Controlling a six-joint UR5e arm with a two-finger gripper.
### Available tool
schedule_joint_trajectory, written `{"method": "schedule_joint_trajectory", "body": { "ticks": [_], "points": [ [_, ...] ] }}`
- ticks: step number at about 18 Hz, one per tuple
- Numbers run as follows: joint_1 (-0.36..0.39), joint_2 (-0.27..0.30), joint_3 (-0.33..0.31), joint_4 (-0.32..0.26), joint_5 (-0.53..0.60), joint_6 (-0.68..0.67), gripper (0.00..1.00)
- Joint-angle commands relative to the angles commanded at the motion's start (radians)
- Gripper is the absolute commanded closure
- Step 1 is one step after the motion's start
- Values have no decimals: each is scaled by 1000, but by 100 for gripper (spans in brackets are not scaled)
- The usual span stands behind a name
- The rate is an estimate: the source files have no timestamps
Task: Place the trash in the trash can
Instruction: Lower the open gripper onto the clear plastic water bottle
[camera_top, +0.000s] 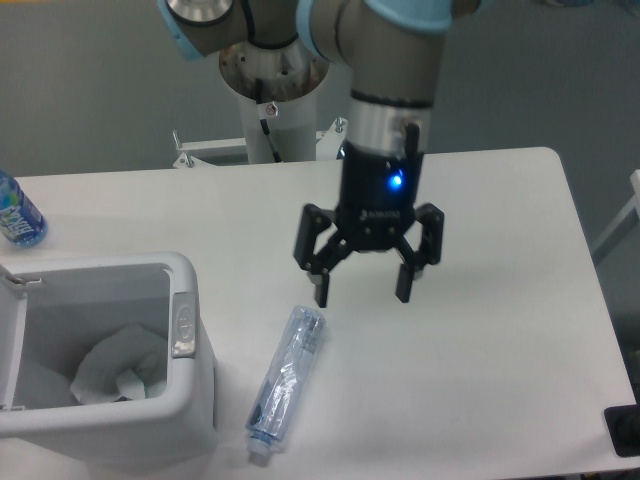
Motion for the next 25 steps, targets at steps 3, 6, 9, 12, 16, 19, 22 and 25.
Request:
{"method": "schedule_joint_trajectory", "body": {
  "ticks": [3, 6, 9, 12, 16, 19, 22, 25],
  "points": [
    [-8, -17, -85, 0, 89, 140, 0],
    [-44, -76, -88, 2, 129, 154, 0],
    [-87, -139, -92, 11, 132, 144, 0],
    [-126, -178, -95, 14, 134, 139, 0],
    [-161, -225, -96, 17, 181, 122, 0],
    [-170, -248, -95, 44, 190, 122, 0],
    [-184, -264, -97, 63, 215, 105, 0],
    [-198, -281, -96, 81, 233, 90, 0]
  ]
}}
